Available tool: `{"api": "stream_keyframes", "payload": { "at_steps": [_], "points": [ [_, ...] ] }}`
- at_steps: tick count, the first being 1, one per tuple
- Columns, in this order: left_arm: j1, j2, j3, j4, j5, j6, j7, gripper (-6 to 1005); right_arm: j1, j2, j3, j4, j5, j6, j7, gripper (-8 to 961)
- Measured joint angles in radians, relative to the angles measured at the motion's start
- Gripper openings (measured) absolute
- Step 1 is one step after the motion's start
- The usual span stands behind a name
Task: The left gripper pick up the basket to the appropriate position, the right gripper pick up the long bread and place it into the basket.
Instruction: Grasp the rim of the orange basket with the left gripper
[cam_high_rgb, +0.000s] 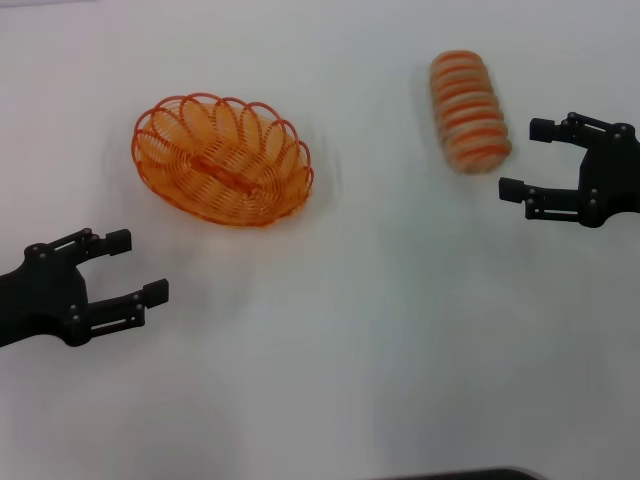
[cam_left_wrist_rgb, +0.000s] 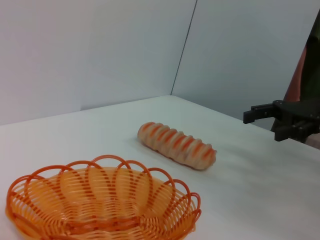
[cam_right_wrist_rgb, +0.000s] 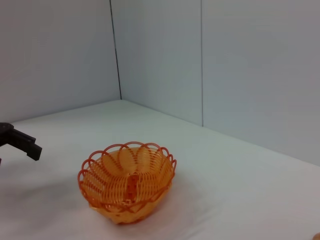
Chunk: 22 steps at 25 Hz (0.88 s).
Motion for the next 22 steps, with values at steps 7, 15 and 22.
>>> {"api": "stream_keyframes", "payload": {
  "at_steps": [7, 15, 22],
  "points": [
    [0.001, 0.0, 0.0, 0.0, -0.002, -0.001, 0.0, 842, -0.001, 0.0, 0.001, 0.0, 0.002, 0.0, 0.0, 915],
    [0.001, -0.001, 0.0, -0.003, -0.005, 0.002, -0.001, 842, -0.002, 0.0, 0.002, 0.0, 0.002, 0.0, 0.0, 915],
    [-0.018, 0.007, -0.011, -0.006, -0.011, -0.001, -0.185, 842, 0.001, 0.0, 0.002, -0.001, 0.002, 0.0, 0.002, 916]
  ]
}}
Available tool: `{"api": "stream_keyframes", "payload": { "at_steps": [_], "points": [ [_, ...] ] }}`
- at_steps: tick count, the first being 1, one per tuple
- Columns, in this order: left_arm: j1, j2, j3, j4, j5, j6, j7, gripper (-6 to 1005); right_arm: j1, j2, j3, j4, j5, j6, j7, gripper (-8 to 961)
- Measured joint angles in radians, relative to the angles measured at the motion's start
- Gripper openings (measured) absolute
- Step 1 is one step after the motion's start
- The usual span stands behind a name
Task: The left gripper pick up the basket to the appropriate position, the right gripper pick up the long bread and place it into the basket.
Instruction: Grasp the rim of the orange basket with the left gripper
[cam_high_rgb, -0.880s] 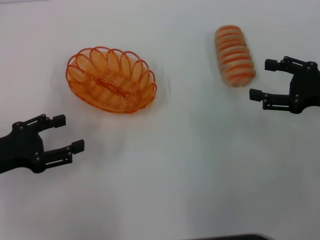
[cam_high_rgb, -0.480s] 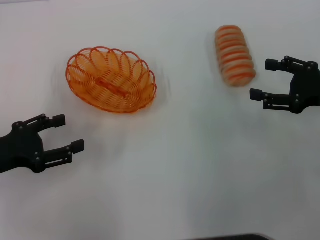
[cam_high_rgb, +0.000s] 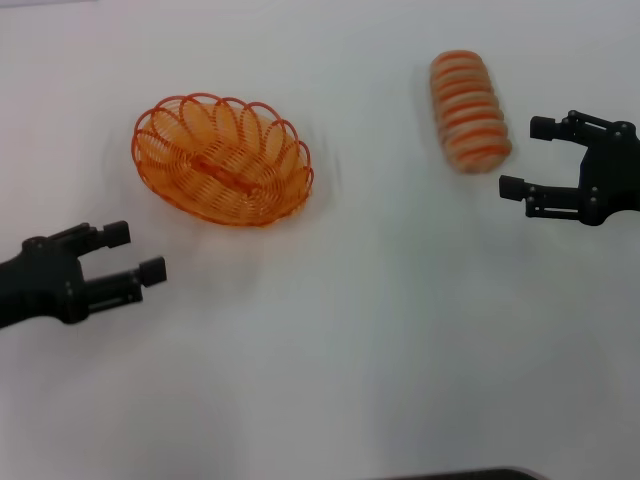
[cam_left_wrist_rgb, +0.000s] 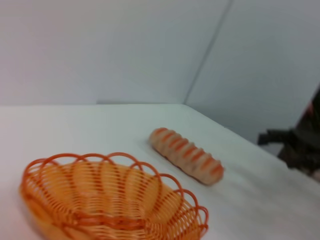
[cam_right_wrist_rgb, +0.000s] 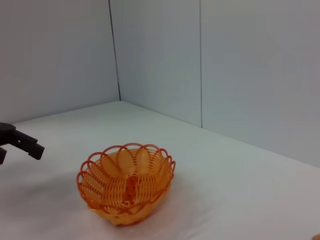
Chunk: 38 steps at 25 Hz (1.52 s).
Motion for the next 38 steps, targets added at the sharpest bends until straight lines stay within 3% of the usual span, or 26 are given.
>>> {"api": "stream_keyframes", "payload": {
  "at_steps": [4, 8, 15, 20, 25, 38],
  "points": [
    [-0.034, 0.021, -0.006, -0.014, 0.005, -0.002, -0.18, 842, 0.002, 0.0, 0.0, -0.002, 0.0, 0.0, 0.002, 916],
    [-0.061, 0.033, -0.026, -0.046, 0.003, 0.001, -0.236, 842, 0.003, 0.0, 0.0, -0.003, 0.0, -0.001, 0.002, 915],
    [-0.114, 0.063, -0.142, -0.097, -0.005, 0.014, -0.403, 842, 0.003, -0.002, 0.0, -0.003, 0.0, -0.006, 0.004, 916],
    [-0.142, 0.082, -0.165, -0.093, -0.007, -0.003, -0.542, 842, 0.005, -0.003, 0.0, -0.005, 0.0, -0.008, 0.004, 916],
    [-0.159, 0.091, -0.159, -0.082, 0.003, -0.034, -0.622, 842, 0.008, -0.003, 0.0, -0.005, 0.0, -0.009, 0.004, 915],
    [-0.23, 0.101, -0.015, 0.016, 0.075, -0.163, -0.721, 841, 0.017, -0.004, 0.0, -0.005, 0.0, -0.009, 0.004, 916]
  ]
}}
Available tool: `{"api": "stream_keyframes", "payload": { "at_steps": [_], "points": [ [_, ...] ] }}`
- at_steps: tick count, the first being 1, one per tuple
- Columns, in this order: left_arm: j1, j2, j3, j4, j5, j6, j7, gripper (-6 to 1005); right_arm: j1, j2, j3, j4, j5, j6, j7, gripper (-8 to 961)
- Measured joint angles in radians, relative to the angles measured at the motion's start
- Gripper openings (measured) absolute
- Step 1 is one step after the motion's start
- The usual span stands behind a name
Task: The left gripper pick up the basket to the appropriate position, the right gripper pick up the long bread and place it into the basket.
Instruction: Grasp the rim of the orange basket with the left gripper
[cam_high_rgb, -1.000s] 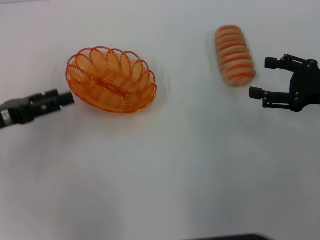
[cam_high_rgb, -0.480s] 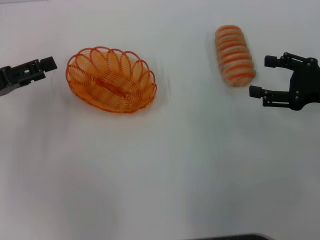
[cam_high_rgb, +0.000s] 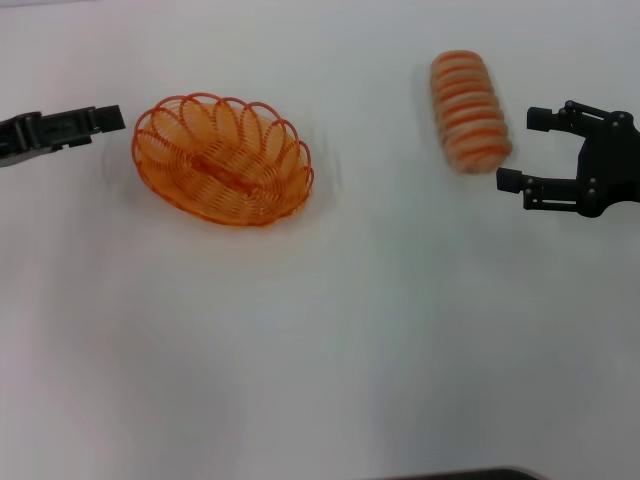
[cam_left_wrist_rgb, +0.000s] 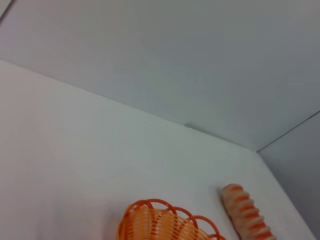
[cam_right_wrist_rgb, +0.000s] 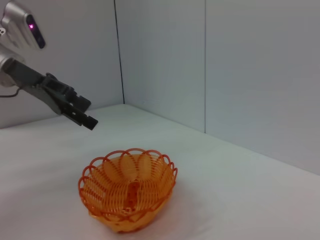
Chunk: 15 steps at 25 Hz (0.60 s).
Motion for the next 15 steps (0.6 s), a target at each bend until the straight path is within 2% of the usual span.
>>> {"api": "stream_keyframes", "payload": {
  "at_steps": [8, 15],
  "points": [
    [-0.059, -0.009, 0.162, 0.077, 0.071, -0.104, -0.065, 841, 0.003, 0.003, 0.0, -0.012, 0.0, -0.001, 0.001, 916],
    [-0.126, -0.004, 0.301, 0.142, 0.133, -0.142, -0.075, 841, 0.009, 0.002, 0.0, -0.012, -0.002, -0.002, 0.002, 915]
  ]
}}
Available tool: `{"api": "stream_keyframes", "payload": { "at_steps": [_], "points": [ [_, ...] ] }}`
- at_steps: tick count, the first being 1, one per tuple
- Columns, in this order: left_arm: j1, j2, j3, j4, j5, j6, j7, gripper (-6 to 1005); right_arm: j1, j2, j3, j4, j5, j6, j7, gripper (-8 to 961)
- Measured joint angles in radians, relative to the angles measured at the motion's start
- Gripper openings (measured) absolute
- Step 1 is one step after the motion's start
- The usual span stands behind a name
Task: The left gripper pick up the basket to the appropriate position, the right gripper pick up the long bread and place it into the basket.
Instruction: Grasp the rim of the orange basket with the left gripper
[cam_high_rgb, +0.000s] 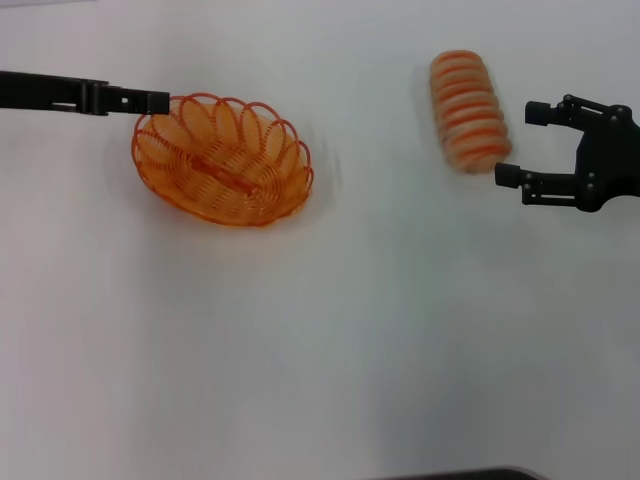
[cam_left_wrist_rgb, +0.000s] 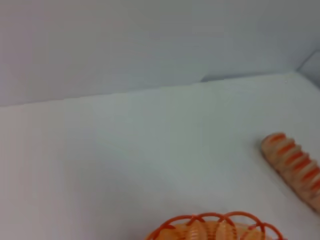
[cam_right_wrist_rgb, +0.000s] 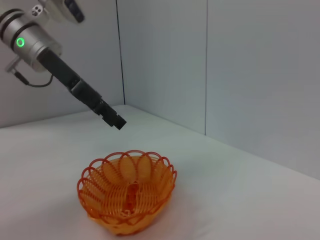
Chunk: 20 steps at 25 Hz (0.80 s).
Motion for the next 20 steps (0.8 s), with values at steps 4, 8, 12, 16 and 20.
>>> {"api": "stream_keyframes", "payload": {
  "at_steps": [4, 8, 12, 16, 20],
  "points": [
    [-0.05, -0.005, 0.065, 0.02, 0.096, -0.011, -0.007, 841, 0.001, -0.001, 0.0, 0.0, 0.0, 0.0, 0.0, 915],
    [-0.086, -0.009, 0.1, 0.021, 0.157, -0.033, -0.018, 841, 0.003, -0.001, 0.0, 0.0, -0.001, 0.0, 0.0, 915],
    [-0.116, -0.012, 0.105, 0.023, 0.201, -0.042, -0.038, 841, 0.005, -0.001, 0.0, 0.0, -0.003, 0.001, 0.0, 916],
    [-0.146, -0.016, 0.138, 0.022, 0.262, -0.057, -0.094, 841, 0.009, -0.001, 0.0, 0.0, -0.003, 0.001, 0.0, 916],
    [-0.179, -0.016, 0.153, 0.004, 0.306, -0.066, -0.141, 841, 0.014, -0.001, 0.0, 0.0, -0.003, 0.003, 0.0, 916]
  ]
}}
